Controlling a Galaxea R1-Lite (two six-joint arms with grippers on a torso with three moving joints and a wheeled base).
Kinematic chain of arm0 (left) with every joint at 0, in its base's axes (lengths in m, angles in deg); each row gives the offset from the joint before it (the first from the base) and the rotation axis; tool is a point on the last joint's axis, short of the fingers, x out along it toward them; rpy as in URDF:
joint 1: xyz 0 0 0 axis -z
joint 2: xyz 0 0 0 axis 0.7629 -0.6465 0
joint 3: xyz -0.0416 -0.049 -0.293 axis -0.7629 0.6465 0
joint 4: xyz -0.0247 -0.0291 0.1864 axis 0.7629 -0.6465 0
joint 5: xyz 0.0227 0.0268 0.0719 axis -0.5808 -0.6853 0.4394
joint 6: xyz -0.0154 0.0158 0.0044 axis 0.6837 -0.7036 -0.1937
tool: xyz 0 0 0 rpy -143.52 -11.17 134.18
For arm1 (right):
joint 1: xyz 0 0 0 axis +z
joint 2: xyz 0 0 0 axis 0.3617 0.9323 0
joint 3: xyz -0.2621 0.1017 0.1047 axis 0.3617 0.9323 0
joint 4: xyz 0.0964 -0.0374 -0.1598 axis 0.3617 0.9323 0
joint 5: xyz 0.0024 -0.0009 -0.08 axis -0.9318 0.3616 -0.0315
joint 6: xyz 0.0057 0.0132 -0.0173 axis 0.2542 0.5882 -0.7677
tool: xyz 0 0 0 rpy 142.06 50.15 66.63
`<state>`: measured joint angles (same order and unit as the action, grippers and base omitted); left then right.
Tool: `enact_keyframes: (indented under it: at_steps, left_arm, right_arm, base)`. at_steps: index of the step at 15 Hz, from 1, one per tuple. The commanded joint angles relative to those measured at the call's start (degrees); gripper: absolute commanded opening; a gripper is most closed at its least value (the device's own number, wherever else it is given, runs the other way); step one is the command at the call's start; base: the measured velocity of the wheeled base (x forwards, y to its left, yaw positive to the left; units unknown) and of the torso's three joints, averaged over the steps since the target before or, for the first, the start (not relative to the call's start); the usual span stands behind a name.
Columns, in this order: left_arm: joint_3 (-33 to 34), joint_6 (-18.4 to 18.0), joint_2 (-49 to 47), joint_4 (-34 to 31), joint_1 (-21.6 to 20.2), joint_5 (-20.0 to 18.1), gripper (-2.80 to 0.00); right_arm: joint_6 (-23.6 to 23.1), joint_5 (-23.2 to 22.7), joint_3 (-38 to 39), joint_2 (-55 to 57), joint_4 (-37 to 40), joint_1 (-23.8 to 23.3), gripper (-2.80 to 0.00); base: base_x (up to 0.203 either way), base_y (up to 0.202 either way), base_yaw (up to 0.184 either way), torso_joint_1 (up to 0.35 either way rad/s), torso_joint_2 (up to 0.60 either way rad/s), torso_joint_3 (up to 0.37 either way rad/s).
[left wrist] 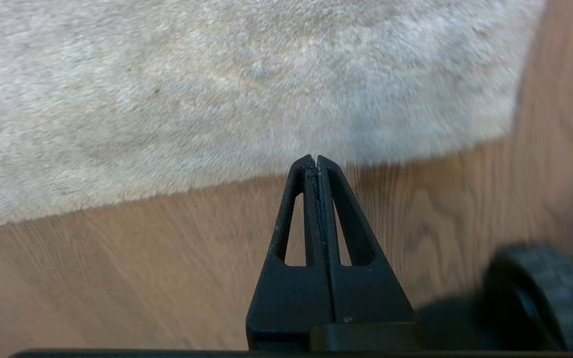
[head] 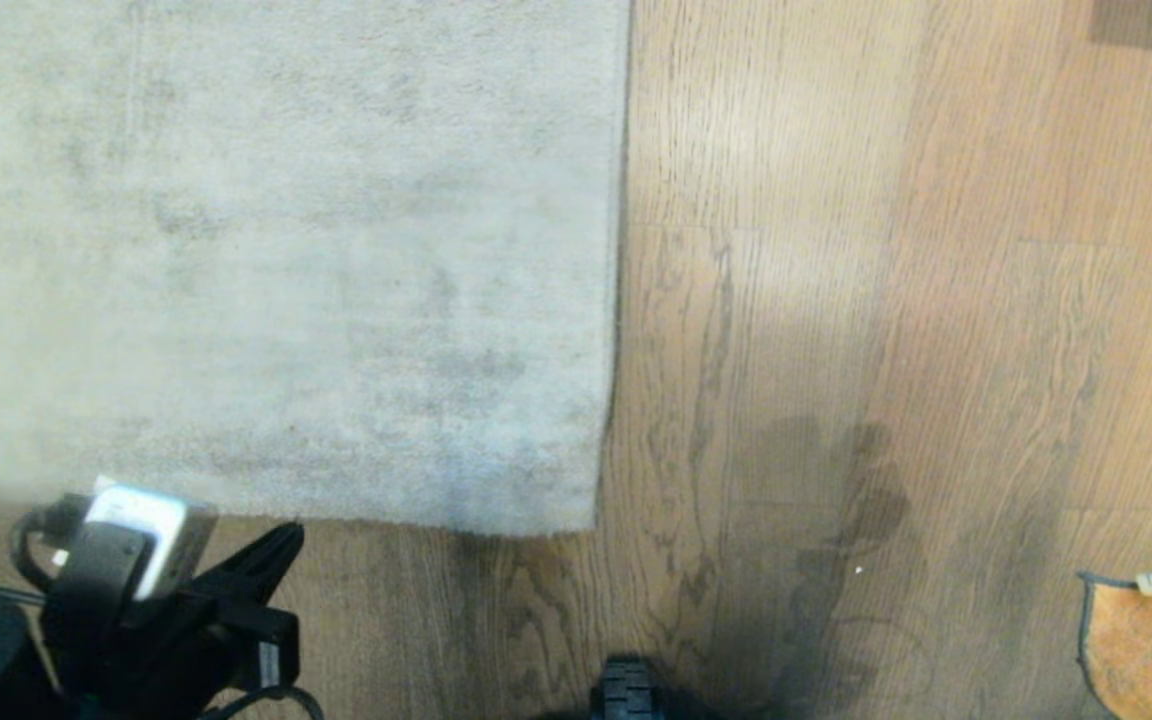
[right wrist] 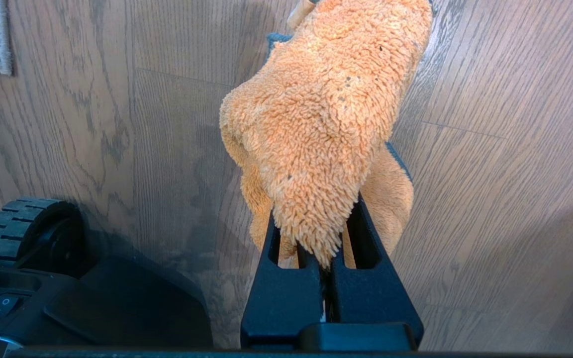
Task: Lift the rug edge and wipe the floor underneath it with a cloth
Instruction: Put down the rag
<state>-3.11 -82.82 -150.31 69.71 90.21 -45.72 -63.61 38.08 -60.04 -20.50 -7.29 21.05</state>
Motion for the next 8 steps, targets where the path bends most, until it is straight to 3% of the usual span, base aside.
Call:
enact_keyframes:
  at_steps: [1,4,6,8]
  left_arm:
    - [-0.1,-0.4,12.2,-6.6,-2.2,-2.2,-2.80]
    - [-0.5,-1.6,26.1,-18.7,-12.8,-10.6,-2.80]
    - [-0.2,-1.9,34.8,-27.0,-21.1,-18.1,-2.80]
    - [1.2,-2.1,41.3,-32.5,-26.8,-25.1,-2.80]
  right_arm:
    - [-0.1,0.0,0.0,0.1,0.0,0.0,-2.80]
    - [-0.1,0.0,0.0,0.1,0.0,0.0,-2.80]
    - [-0.1,0.0,0.0,0.1,0.0,0.0,-2.80]
    - [-0.1,0.0,0.0,0.1,0.0,0.1,-2.80]
  base:
    - [0.000,0.000,0.000,0.000,0.00,0.000]
    - [0.000,0.000,0.000,0.000,0.00,0.000]
    - [0.000,0.000,0.000,0.000,0.00,0.000]
    - [0.000,0.000,0.000,0.000,0.00,0.000]
